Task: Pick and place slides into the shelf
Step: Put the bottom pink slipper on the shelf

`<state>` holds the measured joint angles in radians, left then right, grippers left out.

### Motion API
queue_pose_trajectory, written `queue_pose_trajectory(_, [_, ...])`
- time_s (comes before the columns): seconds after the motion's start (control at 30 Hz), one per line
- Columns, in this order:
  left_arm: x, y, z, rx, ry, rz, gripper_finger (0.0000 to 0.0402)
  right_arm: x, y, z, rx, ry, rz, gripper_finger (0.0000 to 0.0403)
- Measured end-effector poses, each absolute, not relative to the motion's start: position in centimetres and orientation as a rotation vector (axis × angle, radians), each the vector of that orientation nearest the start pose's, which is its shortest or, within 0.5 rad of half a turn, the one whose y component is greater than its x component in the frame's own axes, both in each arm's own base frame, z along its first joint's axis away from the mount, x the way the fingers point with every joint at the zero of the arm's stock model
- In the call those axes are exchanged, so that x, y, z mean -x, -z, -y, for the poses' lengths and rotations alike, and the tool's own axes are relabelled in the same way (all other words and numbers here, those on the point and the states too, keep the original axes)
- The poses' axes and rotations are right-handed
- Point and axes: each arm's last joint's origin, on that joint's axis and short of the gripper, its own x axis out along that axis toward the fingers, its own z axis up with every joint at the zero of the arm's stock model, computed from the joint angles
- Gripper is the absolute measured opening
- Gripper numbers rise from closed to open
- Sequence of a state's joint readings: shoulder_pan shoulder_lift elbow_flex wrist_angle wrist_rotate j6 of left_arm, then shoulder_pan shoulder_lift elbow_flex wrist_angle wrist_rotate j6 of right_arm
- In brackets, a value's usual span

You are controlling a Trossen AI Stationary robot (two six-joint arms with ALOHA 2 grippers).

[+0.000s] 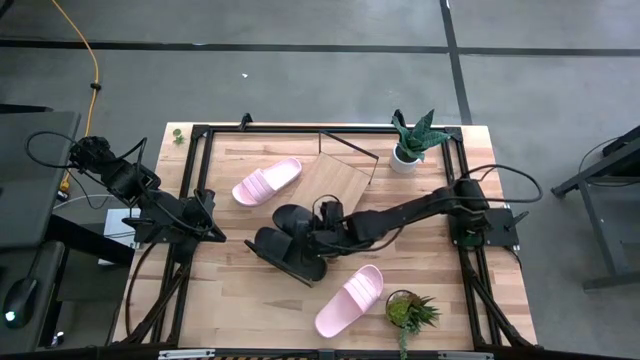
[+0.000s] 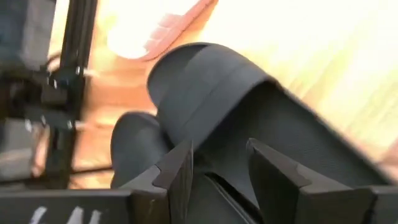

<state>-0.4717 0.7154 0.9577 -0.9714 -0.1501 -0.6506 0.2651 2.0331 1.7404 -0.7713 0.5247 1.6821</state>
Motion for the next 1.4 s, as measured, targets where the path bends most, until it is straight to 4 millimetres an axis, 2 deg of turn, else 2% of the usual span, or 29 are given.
queue_pose_trajectory(0.2, [-10.5,-32.9,4.9,0.397,0.076,-0.769,0.0014,-40.7,-30.1,-10.1,-0.861,0.854,-0.801,0.0142])
queue_pose_trajectory(0.33, [-10.4,-32.8,4.9,0.395,0.084,-0.792,0.0014,-38.3,-33.9,-10.5,-0.795,0.856,-0.957,0.0142])
queue_pose_trajectory(0.43, [-10.3,-32.7,4.9,0.396,0.080,-0.806,0.0014,-36.5,-35.9,-11.4,-0.766,0.878,-0.975,0.0142])
queue_pose_trajectory(0.57, [-10.2,-32.8,4.8,0.401,0.081,-0.797,0.0014,-35.4,-36.9,-12.8,-0.736,0.823,-0.942,0.0142])
queue_pose_trajectory(0.67, [-10.2,-32.8,4.8,0.402,0.081,-0.792,0.0014,-34.8,-36.0,-13.2,-0.732,0.821,-1.002,0.0142])
queue_pose_trajectory(0.83, [-10.1,-32.9,4.7,0.404,0.078,-0.781,0.0014,-33.8,-31.9,-14.2,-0.729,0.848,-1.179,0.0142])
queue_pose_trajectory(0.97, [-10.1,-32.9,4.7,0.404,0.068,-0.778,0.0014,-33.3,-28.9,-14.9,-0.809,0.749,-1.214,0.0142])
queue_pose_trajectory(1.17, [-10.1,-32.9,4.7,0.402,0.058,-0.771,0.0014,-31.3,-26.9,-15.1,-0.938,0.636,-1.151,0.0142])
queue_pose_trajectory(1.4, [-10.2,-32.9,4.5,0.485,-0.053,-0.736,0.0014,-27.6,-26.6,-14.6,-1.017,0.517,-1.094,0.0142])
